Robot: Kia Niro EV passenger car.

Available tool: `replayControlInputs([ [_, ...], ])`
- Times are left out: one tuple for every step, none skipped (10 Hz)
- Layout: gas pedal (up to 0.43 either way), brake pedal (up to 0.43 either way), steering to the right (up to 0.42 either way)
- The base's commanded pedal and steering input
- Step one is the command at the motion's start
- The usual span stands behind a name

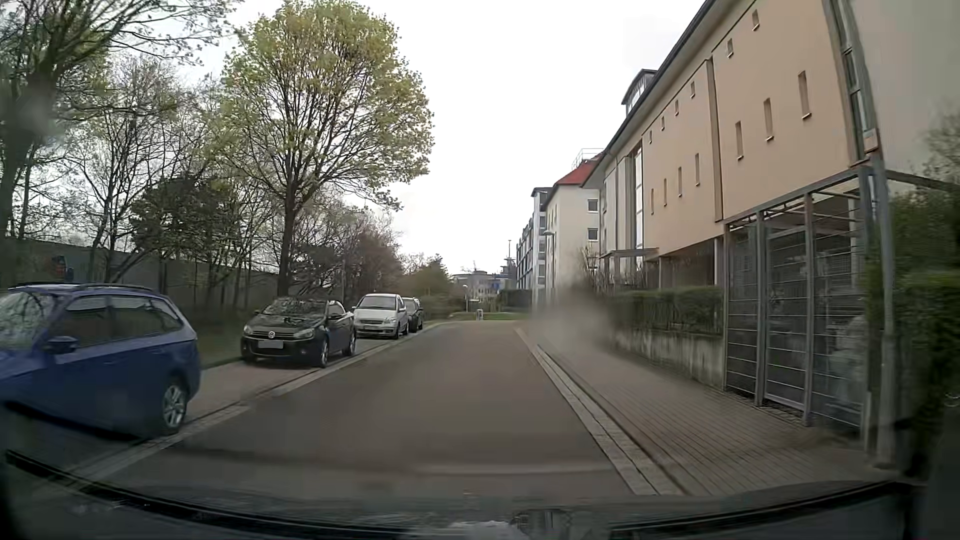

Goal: Follow the waypoints while adhering to traffic rules and regulations

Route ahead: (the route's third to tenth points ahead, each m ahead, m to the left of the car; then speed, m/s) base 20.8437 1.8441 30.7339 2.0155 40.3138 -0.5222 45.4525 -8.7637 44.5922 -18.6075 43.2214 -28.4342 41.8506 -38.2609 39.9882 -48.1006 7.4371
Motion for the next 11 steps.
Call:
replayControlInputs([
  [0.098,0.0,0.003],
  [0.098,0.0,0.003],
  [0.098,0.0,0.003],
  [0.098,0.0,0.003],
  [0.098,0.0,0.003],
  [0.098,0.0,0.003],
  [0.098,0.0,0.003],
  [0.098,0.0,0.003],
  [0.098,0.0,0.003],
  [0.098,0.0,0.003],
  [0.087,0.0,0.003],
])
